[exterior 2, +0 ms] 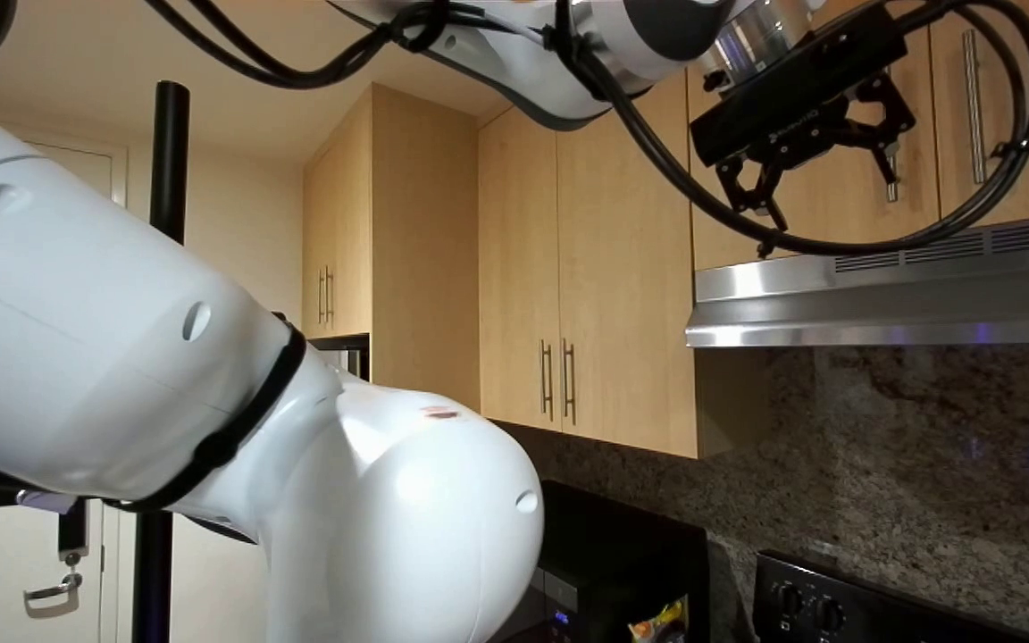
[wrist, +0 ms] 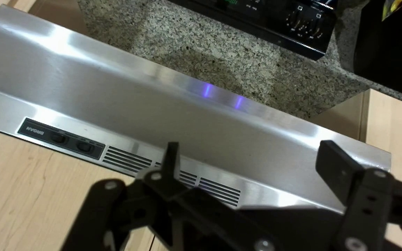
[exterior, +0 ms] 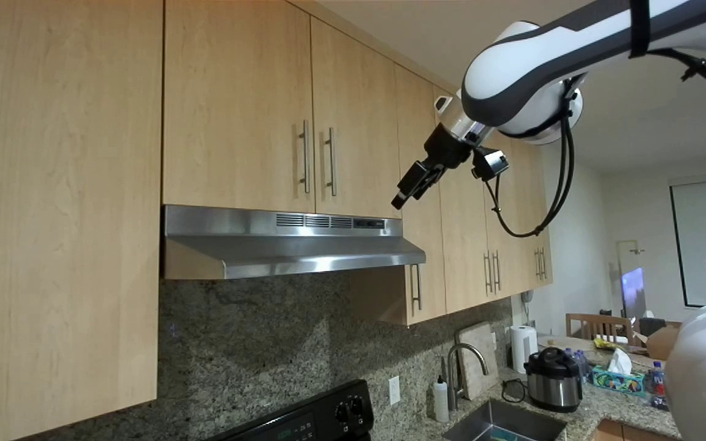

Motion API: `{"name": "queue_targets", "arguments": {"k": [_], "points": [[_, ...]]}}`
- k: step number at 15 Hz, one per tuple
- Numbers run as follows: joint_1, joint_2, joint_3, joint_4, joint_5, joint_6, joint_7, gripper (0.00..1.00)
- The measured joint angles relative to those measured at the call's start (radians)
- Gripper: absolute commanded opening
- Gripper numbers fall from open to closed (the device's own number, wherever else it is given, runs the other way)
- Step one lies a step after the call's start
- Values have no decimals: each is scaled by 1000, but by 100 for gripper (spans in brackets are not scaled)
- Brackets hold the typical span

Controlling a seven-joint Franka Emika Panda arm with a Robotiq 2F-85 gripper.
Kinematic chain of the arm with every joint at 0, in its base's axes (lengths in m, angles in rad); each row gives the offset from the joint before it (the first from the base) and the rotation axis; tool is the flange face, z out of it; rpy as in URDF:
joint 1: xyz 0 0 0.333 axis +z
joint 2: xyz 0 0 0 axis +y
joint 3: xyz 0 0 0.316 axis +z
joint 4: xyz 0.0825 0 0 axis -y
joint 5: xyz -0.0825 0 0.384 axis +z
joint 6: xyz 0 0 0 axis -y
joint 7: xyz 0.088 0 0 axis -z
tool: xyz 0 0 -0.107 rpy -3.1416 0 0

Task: Open the right door of the cabinet above the stove

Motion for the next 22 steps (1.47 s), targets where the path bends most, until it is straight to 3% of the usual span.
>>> {"name": "queue_targets", "arguments": {"k": [3, 8, 12, 17, 22], "points": [[-1, 8, 3, 2, -17, 53, 20, 100], [-13, 73, 44, 14, -91, 274, 84, 100], [-92, 165, 106, 70, -134, 429, 151, 100], [-214, 282, 201, 192, -135, 494, 253, 100], [-197, 357, 227, 266, -135, 493, 265, 100]]}}
